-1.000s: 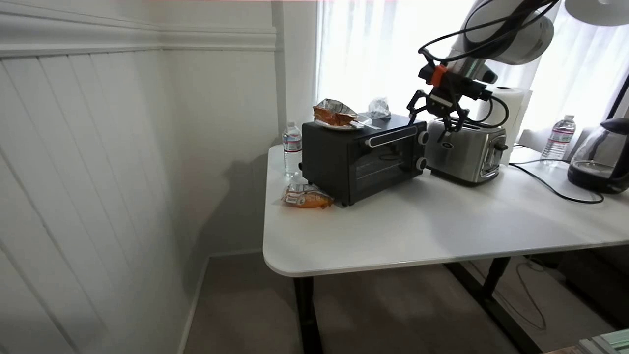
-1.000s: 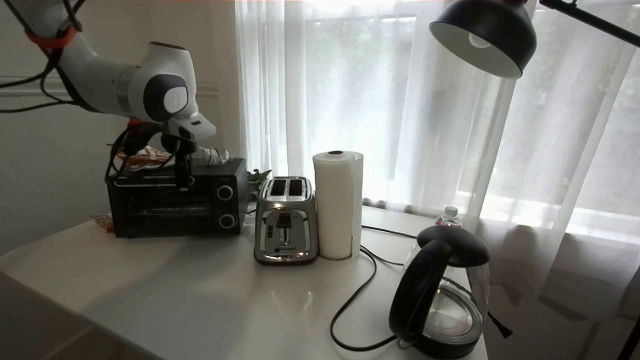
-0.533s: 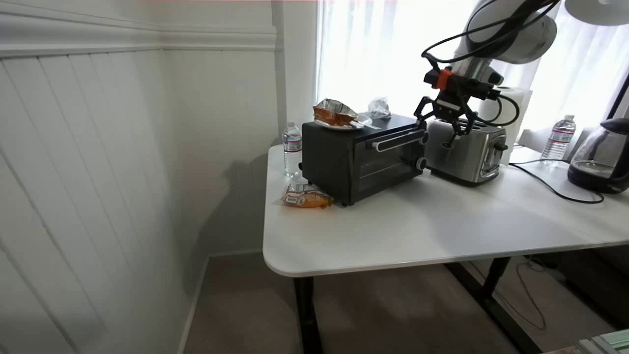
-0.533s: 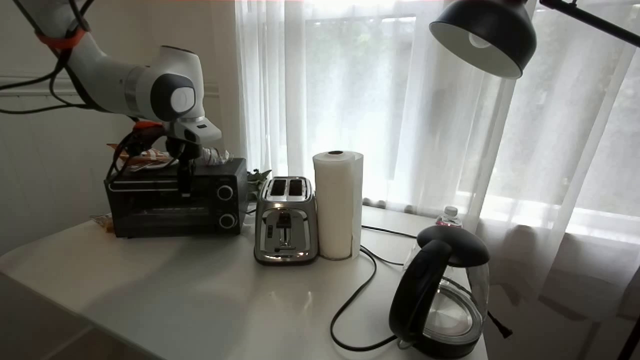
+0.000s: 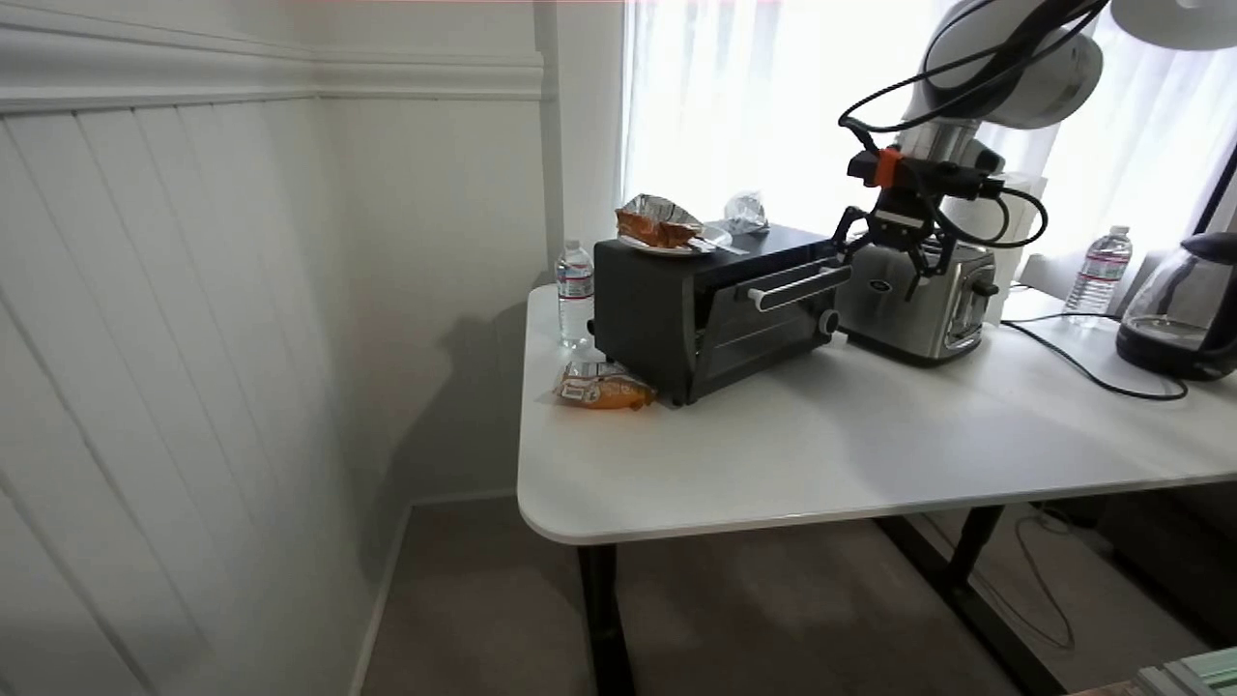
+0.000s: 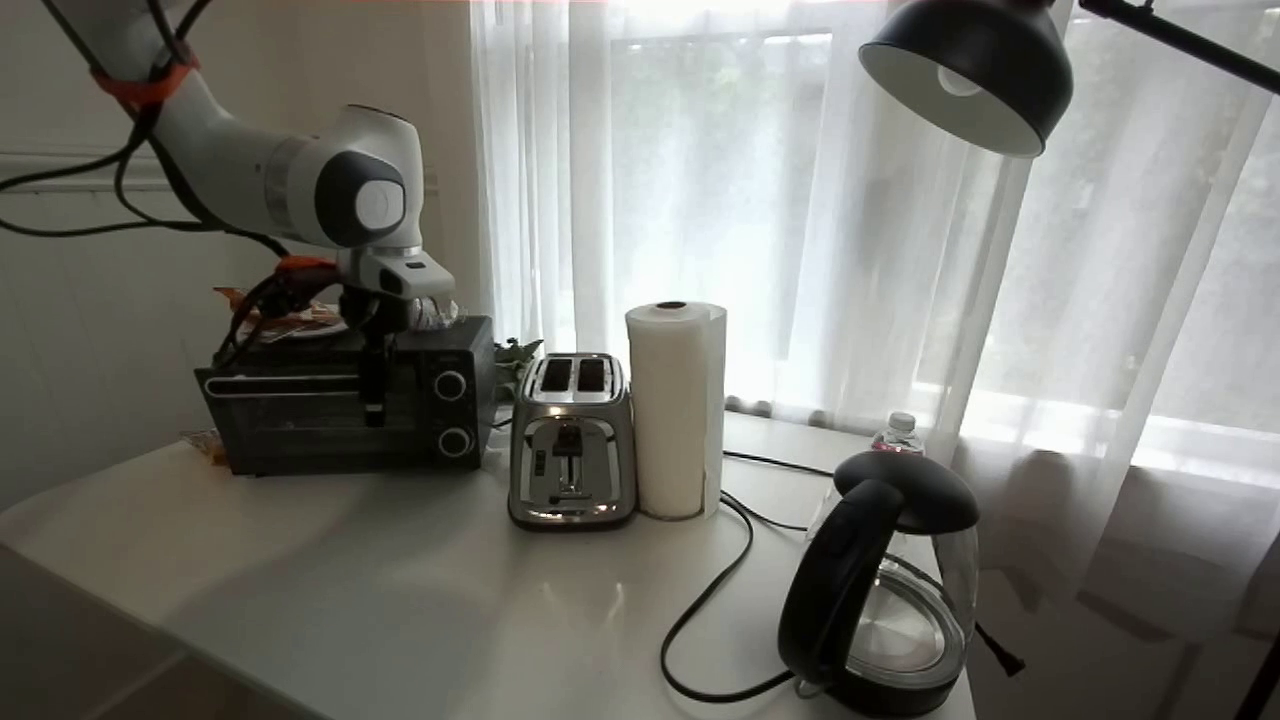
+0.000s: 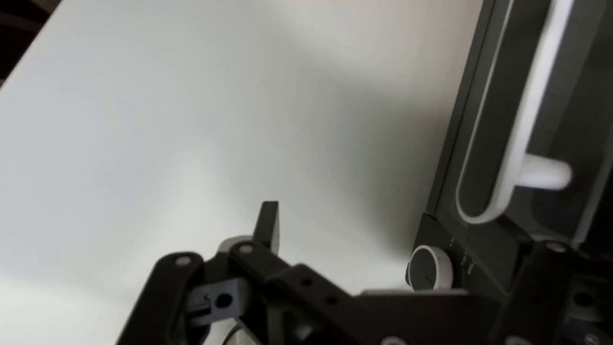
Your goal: Open the oven door fully
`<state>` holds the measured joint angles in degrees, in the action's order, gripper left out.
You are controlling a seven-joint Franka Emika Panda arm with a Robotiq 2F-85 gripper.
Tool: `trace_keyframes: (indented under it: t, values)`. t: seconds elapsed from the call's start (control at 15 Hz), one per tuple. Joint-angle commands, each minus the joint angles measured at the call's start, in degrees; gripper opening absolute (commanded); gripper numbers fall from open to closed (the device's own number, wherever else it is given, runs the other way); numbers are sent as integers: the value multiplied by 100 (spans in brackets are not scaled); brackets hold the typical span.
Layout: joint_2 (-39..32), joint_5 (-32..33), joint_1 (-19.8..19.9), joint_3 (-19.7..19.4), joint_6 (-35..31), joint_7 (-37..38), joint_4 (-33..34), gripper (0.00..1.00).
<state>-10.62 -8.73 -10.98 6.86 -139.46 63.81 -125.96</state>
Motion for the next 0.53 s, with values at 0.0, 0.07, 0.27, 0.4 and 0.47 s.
trace_keyframes:
  t: [0.0, 0.07, 0.27, 0.4, 0.47]
  values:
    - [143, -66, 96, -70, 176, -181, -185, 100]
    - [150, -142, 132, -75, 190, -256, -214, 100]
    - [146, -242, 174, -85, -44, -318, -323, 100]
    - [160, -269, 166, -78, -97, -234, -326, 100]
    - [180, -243, 129, -78, -71, -78, -282, 100]
